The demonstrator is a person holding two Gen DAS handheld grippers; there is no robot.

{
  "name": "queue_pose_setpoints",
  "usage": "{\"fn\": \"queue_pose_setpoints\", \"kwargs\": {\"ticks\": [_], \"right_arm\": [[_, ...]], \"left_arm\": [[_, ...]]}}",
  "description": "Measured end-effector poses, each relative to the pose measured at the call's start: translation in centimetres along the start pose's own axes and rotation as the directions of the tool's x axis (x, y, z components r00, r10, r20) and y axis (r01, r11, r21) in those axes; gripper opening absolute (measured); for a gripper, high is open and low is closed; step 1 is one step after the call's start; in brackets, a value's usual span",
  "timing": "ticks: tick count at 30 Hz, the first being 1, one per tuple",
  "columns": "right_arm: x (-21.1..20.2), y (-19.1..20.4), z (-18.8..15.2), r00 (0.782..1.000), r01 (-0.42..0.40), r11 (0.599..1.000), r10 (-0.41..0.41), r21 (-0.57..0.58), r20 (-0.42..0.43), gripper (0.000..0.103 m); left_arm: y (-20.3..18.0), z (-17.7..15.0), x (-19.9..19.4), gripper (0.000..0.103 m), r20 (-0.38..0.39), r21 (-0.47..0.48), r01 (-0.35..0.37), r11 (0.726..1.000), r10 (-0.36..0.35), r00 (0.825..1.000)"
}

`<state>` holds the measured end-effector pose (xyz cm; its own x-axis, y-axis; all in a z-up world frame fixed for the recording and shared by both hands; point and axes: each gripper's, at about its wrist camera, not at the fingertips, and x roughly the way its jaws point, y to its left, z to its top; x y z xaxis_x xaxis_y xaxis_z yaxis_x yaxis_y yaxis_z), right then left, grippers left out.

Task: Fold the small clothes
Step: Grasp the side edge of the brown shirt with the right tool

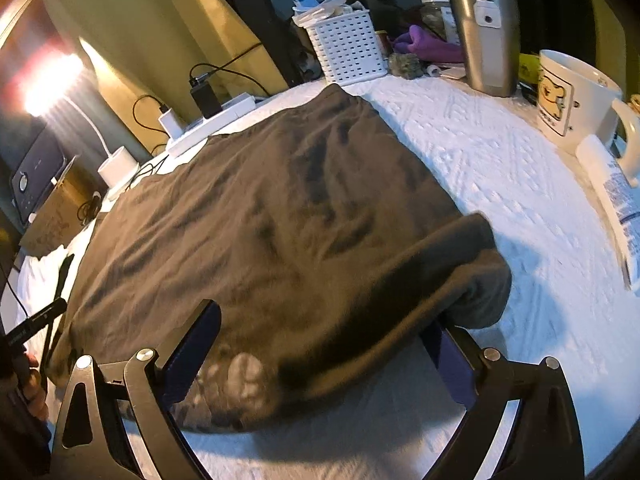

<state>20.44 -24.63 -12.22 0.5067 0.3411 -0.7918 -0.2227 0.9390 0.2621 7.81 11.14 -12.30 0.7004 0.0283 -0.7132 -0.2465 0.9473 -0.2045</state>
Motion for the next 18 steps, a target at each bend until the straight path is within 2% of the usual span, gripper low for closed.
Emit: {"fn": "queue_pose_setpoints", "kwargs": {"ticks": [6, 13, 15, 17, 18], "right_arm": [[1.2, 0.2, 0.9, 0.998, -0.038, 0.999, 0.038, 0.009, 0.044, 0.098], [3.1, 1.0, 2.9, 0.999, -0.036, 0.999, 0.036, -0.012, 0.035, 0.096], [3.4, 1.0, 3.1, 0.999, -0.024, 1.000, 0.024, -0.013, 0.039, 0.084], [3.6, 0.5, 3.5, 0.999, -0.002, 1.000, 0.002, 0.006, 0.044, 0.059], [3.7, 0.2, 3.6, 0.999, 0.002, 1.000, -0.003, 0.017, 0.048, 0.055]], "left_arm": [[0.4, 0.8, 0.5, 0.071, -0.004, 0.003, -0.005, 1.000, 0.005, 1.000], [1.6, 1.7, 0.7, 0.071, -0.006, -0.008, -0.020, 1.000, 0.020, 1.000], [2.1, 1.9, 0.9, 0.071, -0.008, -0.015, -0.026, 1.000, 0.026, 1.000], [2.5, 2.0, 1.0, 0.071, -0.009, -0.022, -0.027, 0.999, 0.027, 1.000], [2.6, 2.1, 1.0, 0.071, -0.009, -0.024, -0.027, 0.999, 0.027, 1.000]]}}
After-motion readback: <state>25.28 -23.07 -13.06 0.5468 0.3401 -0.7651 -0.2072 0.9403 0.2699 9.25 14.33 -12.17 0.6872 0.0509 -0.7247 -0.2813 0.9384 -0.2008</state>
